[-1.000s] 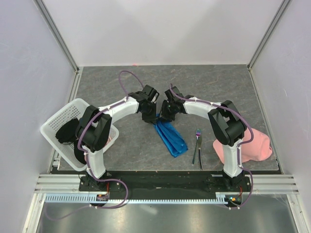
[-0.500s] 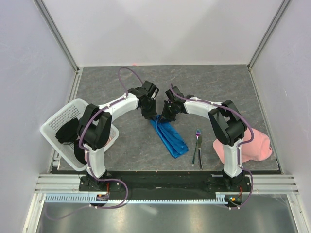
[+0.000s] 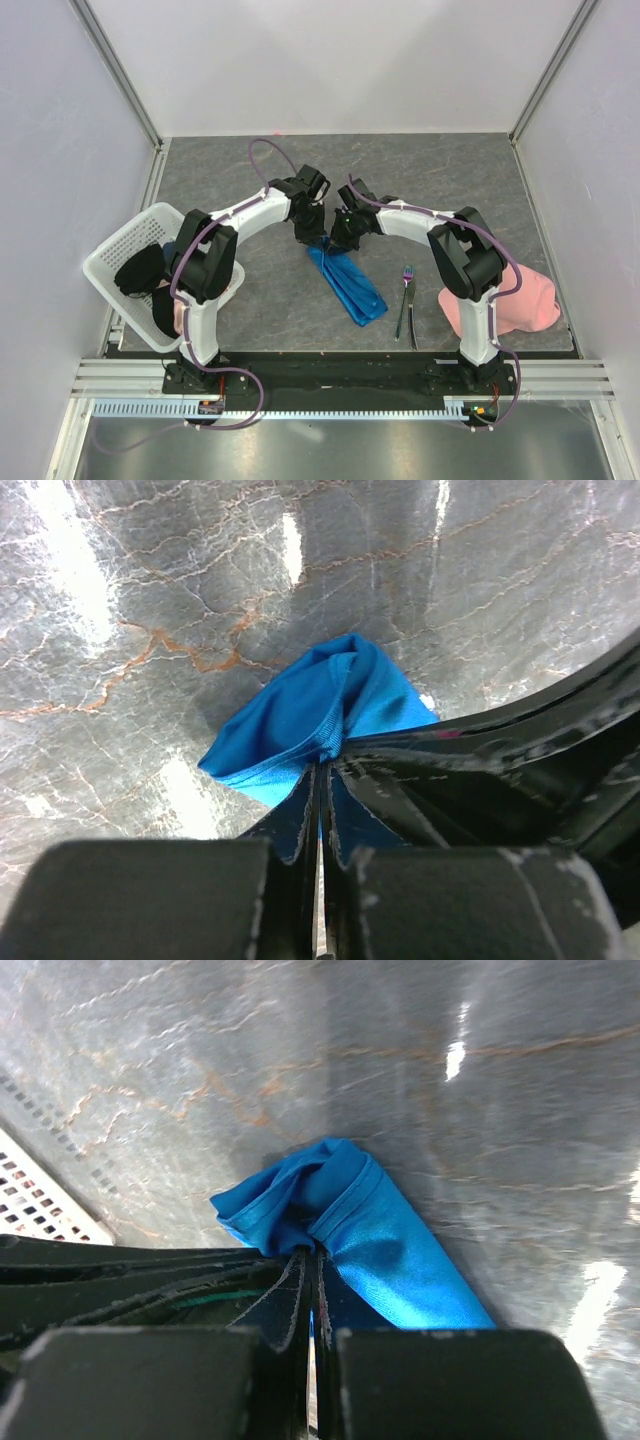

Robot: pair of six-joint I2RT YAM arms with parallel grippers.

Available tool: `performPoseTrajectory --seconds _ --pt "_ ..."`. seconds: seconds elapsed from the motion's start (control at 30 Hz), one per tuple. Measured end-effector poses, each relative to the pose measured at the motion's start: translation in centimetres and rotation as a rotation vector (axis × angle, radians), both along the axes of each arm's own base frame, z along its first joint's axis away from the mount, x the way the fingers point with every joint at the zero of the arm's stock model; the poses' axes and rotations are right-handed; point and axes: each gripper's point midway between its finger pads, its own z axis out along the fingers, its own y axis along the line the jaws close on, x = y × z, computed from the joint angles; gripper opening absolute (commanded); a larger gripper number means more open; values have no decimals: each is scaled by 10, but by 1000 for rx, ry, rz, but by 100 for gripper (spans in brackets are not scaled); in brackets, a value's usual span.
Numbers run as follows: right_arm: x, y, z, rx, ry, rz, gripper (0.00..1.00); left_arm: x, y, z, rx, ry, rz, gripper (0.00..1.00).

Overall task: Fold the napkin into a case and place the utensils inside
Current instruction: Insert the top corner of the smaller rectangle folded napkin into the center of the board.

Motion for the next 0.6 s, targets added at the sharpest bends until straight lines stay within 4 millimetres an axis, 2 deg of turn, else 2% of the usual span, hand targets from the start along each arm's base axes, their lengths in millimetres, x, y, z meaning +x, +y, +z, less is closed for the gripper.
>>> performPoseTrajectory --seconds 0.13,0.27,0.4,0.6 --pt "-5 8 1 -2 -6 19 0 0 1 4 -4 6 3 2" --pt "-5 18 -7 15 -7 29 0 2 3 6 -17 12 21 2" --pt "0 25 -8 73 23 34 24 5 11 3 -24 25 48 2" --pt "-3 18 -2 90 31 36 37 -5 26 -11 -5 68 70 2"
